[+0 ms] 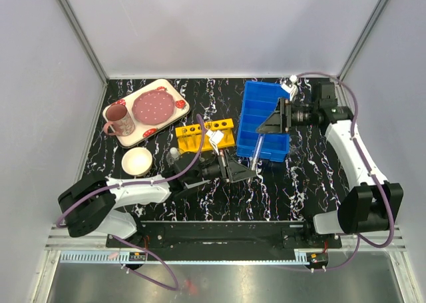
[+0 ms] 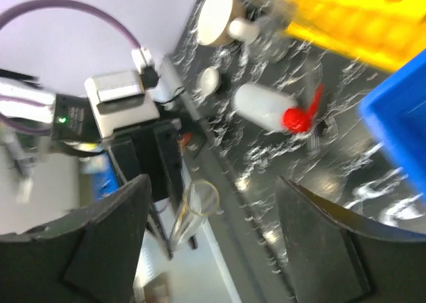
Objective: Organize the chemistry lab equipment
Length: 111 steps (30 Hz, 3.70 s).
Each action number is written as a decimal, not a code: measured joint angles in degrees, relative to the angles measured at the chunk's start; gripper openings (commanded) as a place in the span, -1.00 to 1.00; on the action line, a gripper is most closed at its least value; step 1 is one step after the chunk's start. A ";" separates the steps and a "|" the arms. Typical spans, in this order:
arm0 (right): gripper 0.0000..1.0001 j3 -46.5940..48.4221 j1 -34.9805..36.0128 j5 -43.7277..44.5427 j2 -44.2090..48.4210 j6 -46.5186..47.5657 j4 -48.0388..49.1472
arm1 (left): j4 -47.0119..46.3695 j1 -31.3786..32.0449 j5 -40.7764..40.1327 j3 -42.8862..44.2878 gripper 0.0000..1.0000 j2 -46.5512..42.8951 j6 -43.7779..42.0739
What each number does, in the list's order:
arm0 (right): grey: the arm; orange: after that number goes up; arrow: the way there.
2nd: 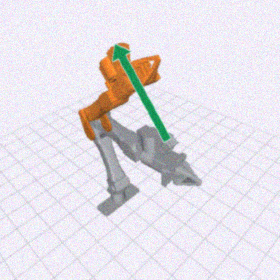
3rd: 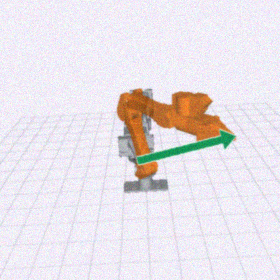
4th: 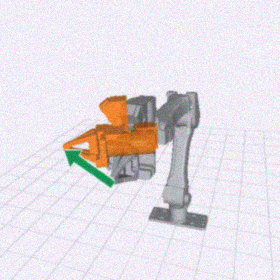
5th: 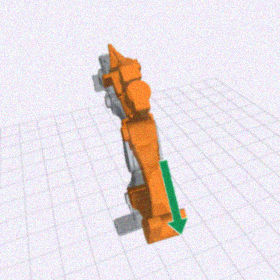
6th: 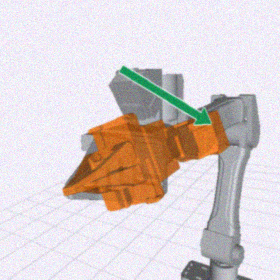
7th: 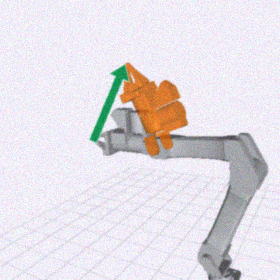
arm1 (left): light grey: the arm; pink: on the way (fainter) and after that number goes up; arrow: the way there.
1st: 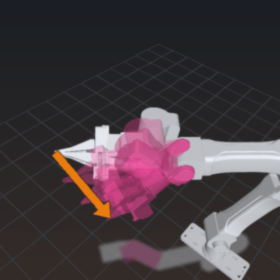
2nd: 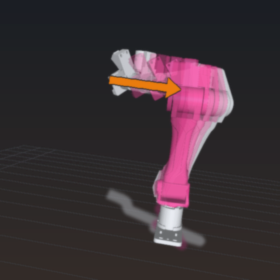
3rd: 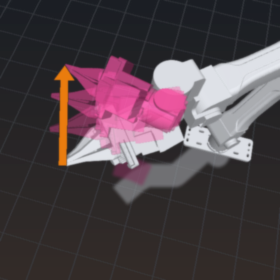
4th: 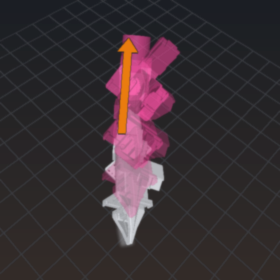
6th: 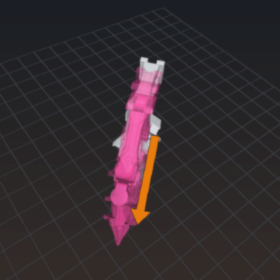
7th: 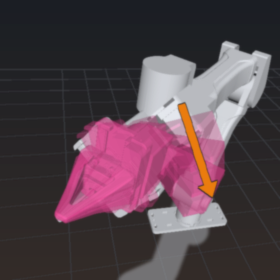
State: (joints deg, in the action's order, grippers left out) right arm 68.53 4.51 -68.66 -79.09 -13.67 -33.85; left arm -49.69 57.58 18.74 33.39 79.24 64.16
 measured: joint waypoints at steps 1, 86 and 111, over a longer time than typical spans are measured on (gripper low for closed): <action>0.76 3.10 -0.02 2.58 -0.48 5.31 -4.90 | 0.11 -0.15 0.44 -0.15 -0.63 -0.09 0.13; -0.63 -10.19 20.96 4.92 16.24 12.59 -1.03 | 13.79 -12.35 -5.40 -13.31 0.77 -32.50 -1.03; -0.63 -13.29 20.61 3.48 16.24 9.68 1.51 | 32.20 -9.44 -3.91 7.96 -0.13 -19.67 -6.36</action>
State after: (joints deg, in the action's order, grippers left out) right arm 55.24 25.12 -65.19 -62.85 -3.99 -32.34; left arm -17.50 48.14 14.83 41.34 59.57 57.80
